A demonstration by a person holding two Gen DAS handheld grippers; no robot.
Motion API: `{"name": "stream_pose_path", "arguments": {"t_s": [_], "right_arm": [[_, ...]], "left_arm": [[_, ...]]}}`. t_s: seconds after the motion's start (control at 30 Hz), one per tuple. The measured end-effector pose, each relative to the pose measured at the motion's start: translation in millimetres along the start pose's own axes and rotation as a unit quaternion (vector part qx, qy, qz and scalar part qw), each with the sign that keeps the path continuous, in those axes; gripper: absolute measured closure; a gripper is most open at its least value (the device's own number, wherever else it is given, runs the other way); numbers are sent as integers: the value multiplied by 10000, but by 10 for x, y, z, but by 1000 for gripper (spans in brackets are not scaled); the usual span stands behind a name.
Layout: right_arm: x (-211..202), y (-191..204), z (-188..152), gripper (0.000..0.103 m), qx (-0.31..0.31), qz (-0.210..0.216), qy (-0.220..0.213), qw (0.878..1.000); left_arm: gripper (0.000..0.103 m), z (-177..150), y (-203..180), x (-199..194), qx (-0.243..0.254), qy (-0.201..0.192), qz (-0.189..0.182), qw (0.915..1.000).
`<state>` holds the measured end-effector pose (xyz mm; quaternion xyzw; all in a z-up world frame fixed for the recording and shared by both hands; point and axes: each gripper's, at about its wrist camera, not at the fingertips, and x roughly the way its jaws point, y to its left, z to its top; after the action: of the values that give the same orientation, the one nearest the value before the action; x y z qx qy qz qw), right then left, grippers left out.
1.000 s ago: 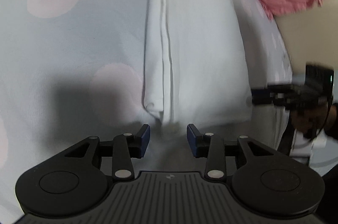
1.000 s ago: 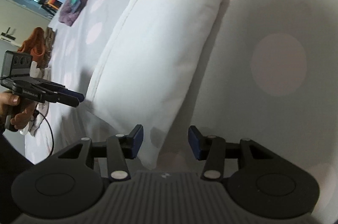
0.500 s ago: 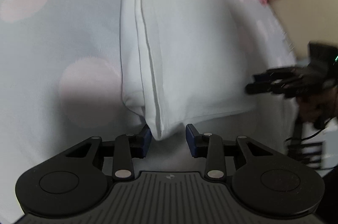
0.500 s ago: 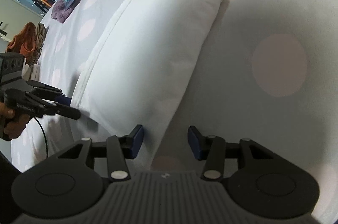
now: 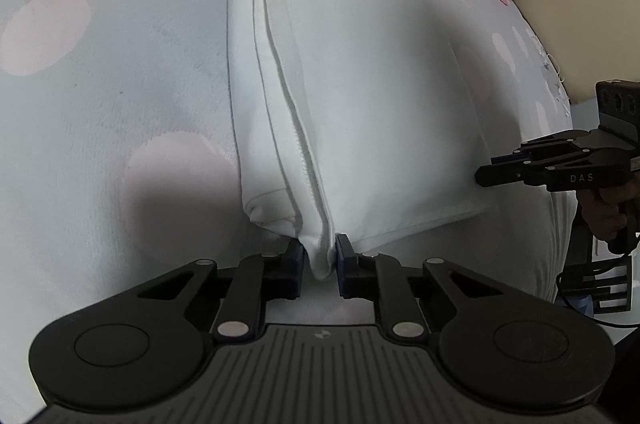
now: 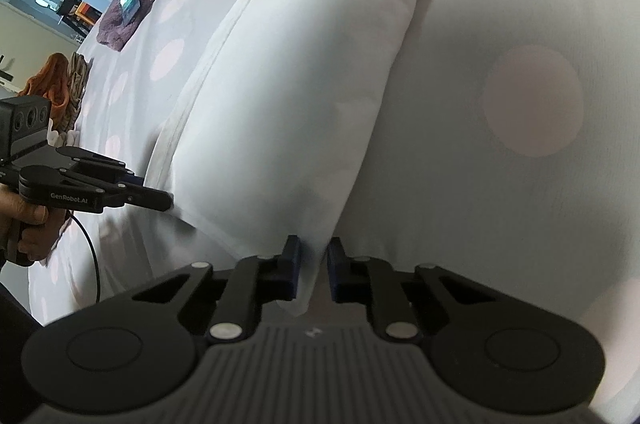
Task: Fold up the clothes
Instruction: 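Pinch the folded shirt edge with both grippers and tug it straight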
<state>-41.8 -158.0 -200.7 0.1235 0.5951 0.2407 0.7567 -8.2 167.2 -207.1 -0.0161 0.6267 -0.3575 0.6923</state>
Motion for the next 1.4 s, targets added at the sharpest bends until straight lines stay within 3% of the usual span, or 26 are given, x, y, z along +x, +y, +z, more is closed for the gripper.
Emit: {"name": "stream_pose_path", "arguments": {"t_s": [0.33,0.57,0.87,0.97,1.13,1.2,1.27,1.33,1.4], "right_arm": [[-33,63,53,97,-211,120,-7,9997],[11,88,17,99,-176,157,-14,9997],[-115,83,58,100,-149,507,-130,9985],[-62,89,48,100,-158,526,-102,9984],[29,104,48,92,-117,505,-26,9987],[48,113,50,78,-168,401,49,9990],[32,63,70,71,-146,331,3,9993],[5,-4,129,71,-80,250,-98,9996],[-67,-117,235,71,-35,69,-313,9995]], "left_arm": [[98,-122,58,-308,-43,-381,-212,9990],[100,-145,107,-239,-135,-297,-114,9994],[101,-100,-65,-724,-54,-776,-592,9952],[101,-120,-113,-789,68,-856,-505,9950],[101,-170,144,-467,-440,-513,-193,9975],[101,-191,186,-345,-509,-365,-66,9980],[101,-184,179,-251,-462,-117,94,9988],[100,-172,158,-204,-273,225,210,9992],[100,-128,160,-271,-51,300,468,9984]]}}
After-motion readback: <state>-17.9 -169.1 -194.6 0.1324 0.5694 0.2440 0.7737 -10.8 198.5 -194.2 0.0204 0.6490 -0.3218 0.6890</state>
